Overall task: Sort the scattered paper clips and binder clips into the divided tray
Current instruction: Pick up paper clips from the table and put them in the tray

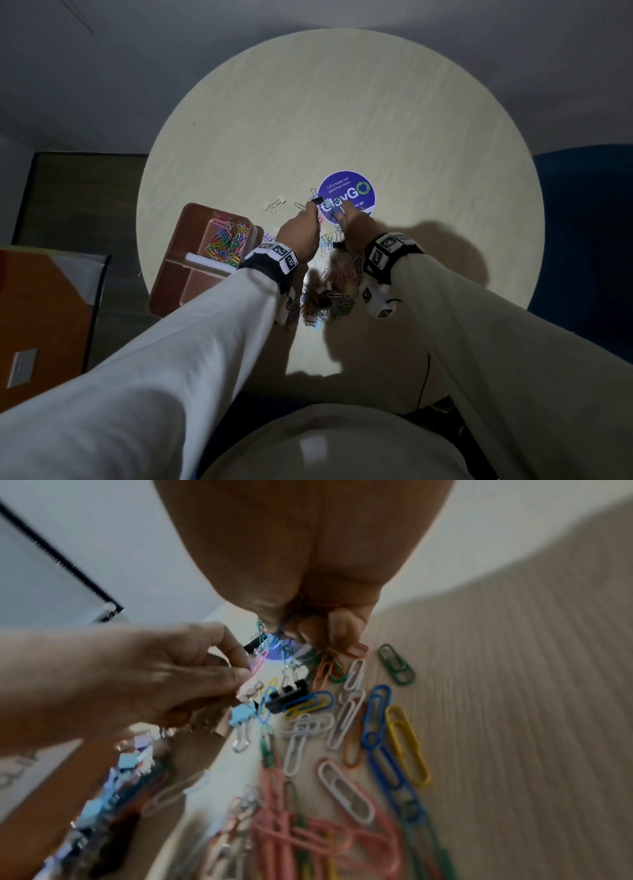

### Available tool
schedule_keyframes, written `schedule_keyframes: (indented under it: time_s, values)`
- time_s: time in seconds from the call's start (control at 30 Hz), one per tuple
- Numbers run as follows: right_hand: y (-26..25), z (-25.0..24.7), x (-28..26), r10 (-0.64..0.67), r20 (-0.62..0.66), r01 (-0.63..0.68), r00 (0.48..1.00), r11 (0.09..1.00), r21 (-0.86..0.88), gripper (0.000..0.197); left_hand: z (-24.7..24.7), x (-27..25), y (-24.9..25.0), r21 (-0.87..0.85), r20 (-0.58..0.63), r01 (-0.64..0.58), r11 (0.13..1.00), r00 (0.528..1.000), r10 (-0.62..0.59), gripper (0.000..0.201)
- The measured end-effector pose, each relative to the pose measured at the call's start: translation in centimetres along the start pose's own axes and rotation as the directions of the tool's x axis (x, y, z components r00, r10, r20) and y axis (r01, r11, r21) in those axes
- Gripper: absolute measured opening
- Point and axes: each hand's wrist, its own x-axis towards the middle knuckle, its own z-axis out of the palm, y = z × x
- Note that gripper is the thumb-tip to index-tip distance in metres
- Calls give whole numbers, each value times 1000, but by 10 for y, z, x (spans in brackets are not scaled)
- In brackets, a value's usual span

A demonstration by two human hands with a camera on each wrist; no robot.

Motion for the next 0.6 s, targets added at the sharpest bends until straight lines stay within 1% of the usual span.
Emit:
schedule_keyframes:
  time_s: [0.03,0.1,0.13,0.17,0.2,0.23,0.27,0.3,0.33,0.4,0.47,0.53,0.6]
  values:
    - [1,0,-2,0,-29,0,1000,1000,12,29,2,0,0,11,2,10,1000,1000,-10,31]
    - [4,3,-8,8,-127,-3,992,999,36,21,4,-2,2,33,5,34,999,999,-34,30]
    - [8,8,-9,28,-127,-19,992,997,71,19,3,-4,4,39,8,42,998,999,-42,30]
    - [6,8,-14,35,-86,-24,996,992,127,15,5,-5,3,34,10,40,999,999,-40,31]
    - [5,7,-19,-17,-117,33,993,990,139,7,3,-7,4,15,18,45,999,999,-45,30]
    - [3,2,-23,-29,-145,55,989,982,180,6,2,-9,5,-15,16,44,999,999,-44,29]
    - [-1,-2,-26,27,-152,9,988,973,232,9,-1,-12,7,-56,12,48,997,999,-48,27]
    - [-4,-6,-32,54,-177,-10,983,970,241,8,-3,-14,8,-101,-2,39,994,999,-40,25]
    - [-6,-7,-35,84,-131,-40,988,949,313,7,-8,-18,11,-142,-8,35,989,999,-37,22]
    - [-11,-7,-40,148,-81,-97,986,890,446,11,-18,-26,15,-223,-37,24,975,999,-33,19]
    - [-24,-9,-44,178,-65,-115,982,831,545,10,-33,-37,18,-320,-104,3,947,994,-38,14]
    - [-38,-13,-46,152,-78,-77,985,801,593,7,-51,-50,16,-385,-214,-49,922,976,-37,14]
    - [-54,-17,-49,106,-94,-28,990,797,604,6,-66,-65,8,-413,-317,-91,906,947,-49,13]
